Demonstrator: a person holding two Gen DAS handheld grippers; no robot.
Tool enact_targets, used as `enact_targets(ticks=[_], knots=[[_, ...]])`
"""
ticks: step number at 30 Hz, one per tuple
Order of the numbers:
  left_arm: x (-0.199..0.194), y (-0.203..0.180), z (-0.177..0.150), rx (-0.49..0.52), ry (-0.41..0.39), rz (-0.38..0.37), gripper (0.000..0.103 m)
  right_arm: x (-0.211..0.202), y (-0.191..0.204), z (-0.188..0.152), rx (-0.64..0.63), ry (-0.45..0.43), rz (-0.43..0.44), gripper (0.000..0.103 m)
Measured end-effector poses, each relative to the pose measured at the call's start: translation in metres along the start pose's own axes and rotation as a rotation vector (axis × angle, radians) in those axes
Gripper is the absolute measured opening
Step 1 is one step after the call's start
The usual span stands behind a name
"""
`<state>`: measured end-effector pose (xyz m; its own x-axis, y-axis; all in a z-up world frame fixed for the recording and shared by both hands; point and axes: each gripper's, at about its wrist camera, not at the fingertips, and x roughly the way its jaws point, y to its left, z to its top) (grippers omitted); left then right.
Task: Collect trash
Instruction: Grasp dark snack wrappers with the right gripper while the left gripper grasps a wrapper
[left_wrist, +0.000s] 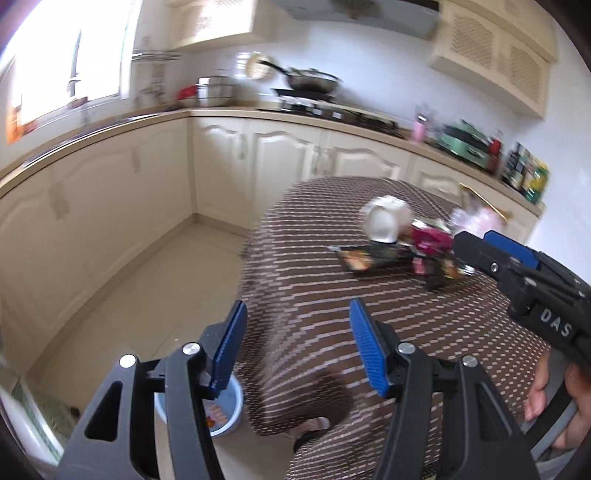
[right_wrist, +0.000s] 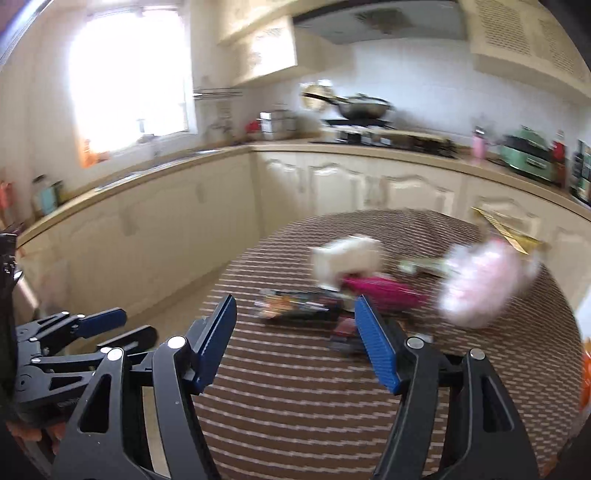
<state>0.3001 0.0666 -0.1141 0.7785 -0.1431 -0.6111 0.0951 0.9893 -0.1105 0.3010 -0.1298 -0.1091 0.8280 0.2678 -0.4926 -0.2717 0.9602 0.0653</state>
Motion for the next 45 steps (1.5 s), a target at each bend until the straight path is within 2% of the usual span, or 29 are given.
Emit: enact_targets(ticks=[4,6,11,13,17,21,25,29,33,38,40,41,45], knots=[[0.023,-0.029,0.007,0.056,0.027,-0.03,0.057,0.008,-0.042,-0.009,0.061,0.064,-0.075,0.065],[0.031,-0.042,0.009,0.072,0.036,-0.045,0.057,0.018,-0.061,-0.015,0.087,0.112,-0.084,0.065],[0.049,-0.057,0.012,0.108,0.065,-0.059,0.057,0.049,-0.078,-0.019,0.121,0.233,-0.019,0.064],[0.057,-0.057,0.013,0.117,0.076,-0.054,0.057,0.06,-0.078,-0.017,0.107,0.262,-0.023,0.064],[0.076,-0.055,0.019,0.118,0.098,-0.051,0.057,0.078,-0.083,-0.014,0.133,0.311,0.044,0.045],[0.093,-0.059,0.027,0.136,0.113,-0.045,0.057,0.081,-0.084,-0.012,0.134,0.323,0.058,0.018],[0.107,-0.063,0.034,0.149,0.113,-0.033,0.057,0.079,-0.082,-0.009,0.127,0.303,0.055,0.016],[0.116,-0.076,0.035,0.237,0.113,-0.027,0.057,0.08,-0.083,-0.007,0.132,0.298,0.062,0.016],[0.128,-0.09,0.036,0.316,0.121,0.029,0.057,0.084,-0.085,-0.005,0.136,0.295,0.071,0.015],[0.142,-0.099,0.041,0.347,0.135,0.061,0.057,0.087,-0.087,-0.003,0.142,0.295,0.08,0.015],[0.143,-0.099,0.041,0.345,0.137,0.054,0.046,0.087,-0.088,-0.002,0.143,0.292,0.084,0.015],[0.143,-0.1,0.042,0.333,0.147,0.016,0.031,0.086,-0.088,-0.002,0.141,0.289,0.084,0.014],[0.136,-0.098,0.04,0.315,0.135,-0.006,0.021,0.081,-0.085,-0.002,0.111,0.277,0.054,0.014]])
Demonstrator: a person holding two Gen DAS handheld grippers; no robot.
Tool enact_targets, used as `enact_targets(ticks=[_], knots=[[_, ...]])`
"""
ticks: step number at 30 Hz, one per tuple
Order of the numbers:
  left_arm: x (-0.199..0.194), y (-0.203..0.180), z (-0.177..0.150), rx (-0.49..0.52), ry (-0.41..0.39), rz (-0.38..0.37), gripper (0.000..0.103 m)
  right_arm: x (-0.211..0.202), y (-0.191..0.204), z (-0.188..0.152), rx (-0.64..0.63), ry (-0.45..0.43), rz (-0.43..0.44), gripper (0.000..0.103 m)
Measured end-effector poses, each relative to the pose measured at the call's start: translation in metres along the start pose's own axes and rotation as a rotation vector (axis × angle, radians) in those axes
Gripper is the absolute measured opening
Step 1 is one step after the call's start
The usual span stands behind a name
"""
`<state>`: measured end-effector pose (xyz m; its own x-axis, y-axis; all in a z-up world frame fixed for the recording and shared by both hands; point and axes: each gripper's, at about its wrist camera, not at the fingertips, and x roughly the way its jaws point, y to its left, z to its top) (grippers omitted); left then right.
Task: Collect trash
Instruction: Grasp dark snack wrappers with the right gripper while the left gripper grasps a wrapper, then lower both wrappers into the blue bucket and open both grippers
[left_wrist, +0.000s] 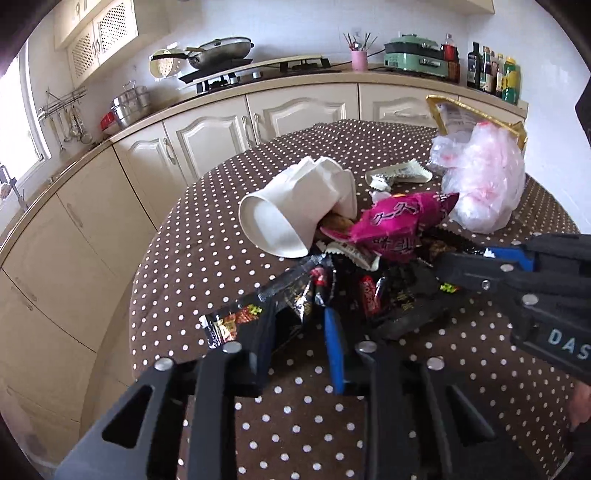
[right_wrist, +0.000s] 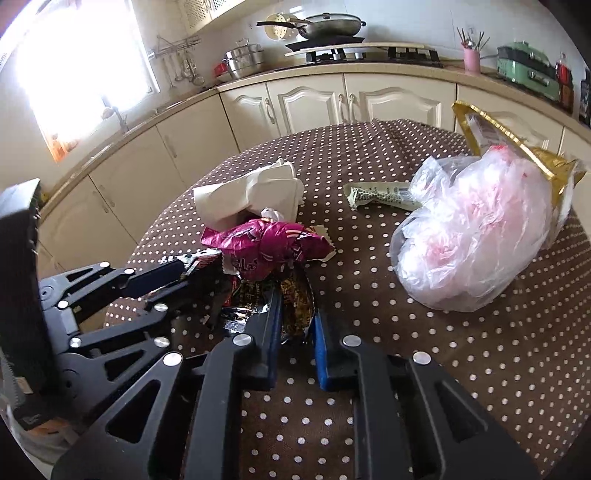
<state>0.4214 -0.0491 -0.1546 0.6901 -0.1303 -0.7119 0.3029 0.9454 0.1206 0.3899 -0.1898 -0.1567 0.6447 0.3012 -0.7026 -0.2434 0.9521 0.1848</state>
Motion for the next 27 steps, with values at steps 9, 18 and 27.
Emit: enact_targets(ticks=[9,18,27], knots=[[-0.046,0.024,-0.015,-0.185,-0.083,-0.176,0.012,-0.026,0.011,-0.02,-0.007,-0.02,-0.011,0.012],[-0.092,0.033,-0.043,-0.253,-0.14,-0.227,0.01,-0.055,0.05,-0.028,-0.056,-0.068,0.032,0.011],[-0.138,0.095,-0.094,-0.386,-0.195,-0.147,0.009,-0.041,0.131,-0.027,-0.184,-0.055,0.141,0.011]])
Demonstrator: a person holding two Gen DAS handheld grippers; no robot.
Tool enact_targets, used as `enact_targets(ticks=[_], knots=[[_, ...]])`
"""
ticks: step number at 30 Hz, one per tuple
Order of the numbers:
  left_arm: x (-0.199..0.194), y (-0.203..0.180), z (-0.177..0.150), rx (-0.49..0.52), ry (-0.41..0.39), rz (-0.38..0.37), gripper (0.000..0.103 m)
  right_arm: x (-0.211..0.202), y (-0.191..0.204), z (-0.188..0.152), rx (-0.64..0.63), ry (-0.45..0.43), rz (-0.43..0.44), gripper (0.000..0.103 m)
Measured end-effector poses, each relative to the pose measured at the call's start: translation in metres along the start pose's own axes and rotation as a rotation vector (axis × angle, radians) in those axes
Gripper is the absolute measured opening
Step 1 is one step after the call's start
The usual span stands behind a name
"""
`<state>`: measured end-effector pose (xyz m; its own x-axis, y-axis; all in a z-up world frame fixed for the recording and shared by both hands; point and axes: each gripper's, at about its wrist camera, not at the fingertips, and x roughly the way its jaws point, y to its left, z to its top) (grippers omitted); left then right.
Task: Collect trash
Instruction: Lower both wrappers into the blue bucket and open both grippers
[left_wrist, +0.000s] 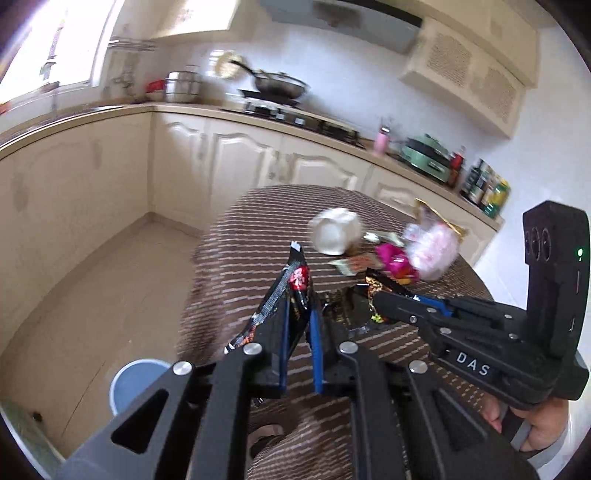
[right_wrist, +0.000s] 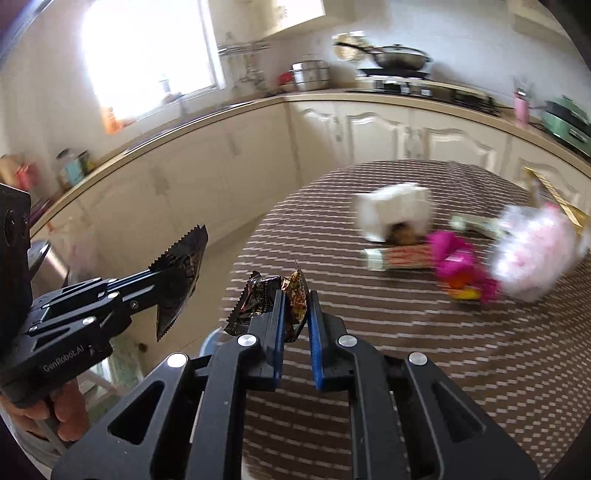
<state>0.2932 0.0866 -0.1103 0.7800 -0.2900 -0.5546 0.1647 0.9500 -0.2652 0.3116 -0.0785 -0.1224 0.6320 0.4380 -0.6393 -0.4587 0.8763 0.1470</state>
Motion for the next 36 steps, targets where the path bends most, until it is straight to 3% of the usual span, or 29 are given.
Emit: enact_targets(ticks=[8,15,23,31,33,36], knots=[[-0.023,0.095,-0.029,-0.149,0.015,0.167,0.009,0.07,0.086,0.0,-0.122,0.093,0.112,0.011],[0.006,0.174,-0.07,-0.271,0.129,0.277,0.009,0.15,0.14,-0.025,-0.219,0.213,0.129,0.011],[0.068,0.235,-0.101,-0.393,0.235,0.264,0.01,0.229,0.148,-0.051,-0.244,0.327,0.084,0.011],[0.118,0.258,-0.089,-0.431,0.246,0.242,0.013,0.269,0.134,-0.057,-0.22,0.359,0.04,0.011],[0.119,0.26,-0.089,-0.441,0.239,0.247,0.033,0.272,0.133,-0.058,-0.216,0.362,0.041,0.011],[0.121,0.258,-0.09,-0.429,0.241,0.255,0.037,0.275,0.135,-0.06,-0.213,0.366,0.047,0.011]])
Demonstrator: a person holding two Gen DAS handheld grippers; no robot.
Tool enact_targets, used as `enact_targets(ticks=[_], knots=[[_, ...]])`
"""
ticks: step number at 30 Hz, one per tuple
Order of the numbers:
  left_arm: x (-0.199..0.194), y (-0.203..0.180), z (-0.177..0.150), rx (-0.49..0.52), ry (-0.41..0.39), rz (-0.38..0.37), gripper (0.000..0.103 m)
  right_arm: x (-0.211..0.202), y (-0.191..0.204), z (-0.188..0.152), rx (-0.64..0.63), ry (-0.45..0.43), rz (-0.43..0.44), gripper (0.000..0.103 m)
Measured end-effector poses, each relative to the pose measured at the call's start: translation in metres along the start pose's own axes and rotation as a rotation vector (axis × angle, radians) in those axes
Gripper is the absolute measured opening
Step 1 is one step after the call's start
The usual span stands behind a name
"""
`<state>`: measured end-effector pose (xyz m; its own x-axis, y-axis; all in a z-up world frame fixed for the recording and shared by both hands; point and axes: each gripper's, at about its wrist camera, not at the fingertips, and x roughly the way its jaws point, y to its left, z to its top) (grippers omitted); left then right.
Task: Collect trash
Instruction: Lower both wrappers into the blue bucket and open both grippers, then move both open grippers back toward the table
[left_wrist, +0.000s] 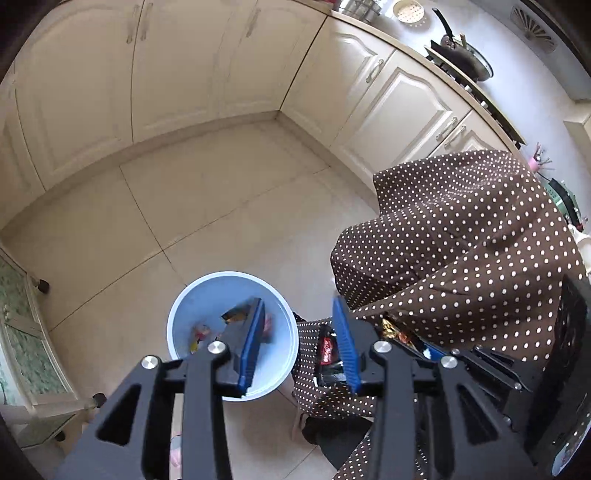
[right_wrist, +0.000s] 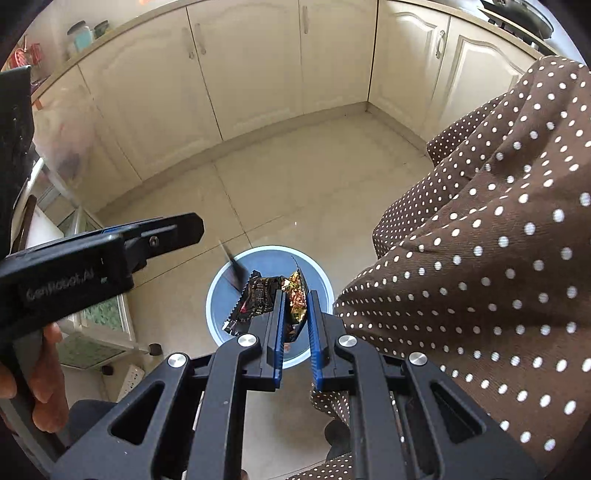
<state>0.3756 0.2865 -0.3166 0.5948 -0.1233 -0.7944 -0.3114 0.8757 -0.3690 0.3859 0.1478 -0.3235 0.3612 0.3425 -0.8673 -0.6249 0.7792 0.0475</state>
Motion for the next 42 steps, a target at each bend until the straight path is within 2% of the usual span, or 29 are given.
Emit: enact_targets(ticks=[12,22,29,36,42], knots=[[-0.022,0.015,-0.022,-0.009,0.005,0.01,0.037,0.003,0.003,-0.001,-0.003,-0.001,0.013,0.011],[-0.052,0.027,-0.013,-0.035,-0.06,0.011,0.037,-0.003,0.011,0.028,0.003,-0.065,0.034,0.013],[-0.077,0.026,-0.011,-0.044,-0.091,-0.015,0.037,-0.027,0.014,0.036,0.001,-0.105,0.035,0.014],[-0.118,0.002,-0.012,0.007,-0.138,-0.046,0.039,-0.085,0.016,0.03,0.0,-0.185,0.023,0.017],[-0.168,-0.039,-0.019,0.083,-0.215,-0.085,0.04,-0.161,0.005,0.015,0.023,-0.308,0.005,0.019]])
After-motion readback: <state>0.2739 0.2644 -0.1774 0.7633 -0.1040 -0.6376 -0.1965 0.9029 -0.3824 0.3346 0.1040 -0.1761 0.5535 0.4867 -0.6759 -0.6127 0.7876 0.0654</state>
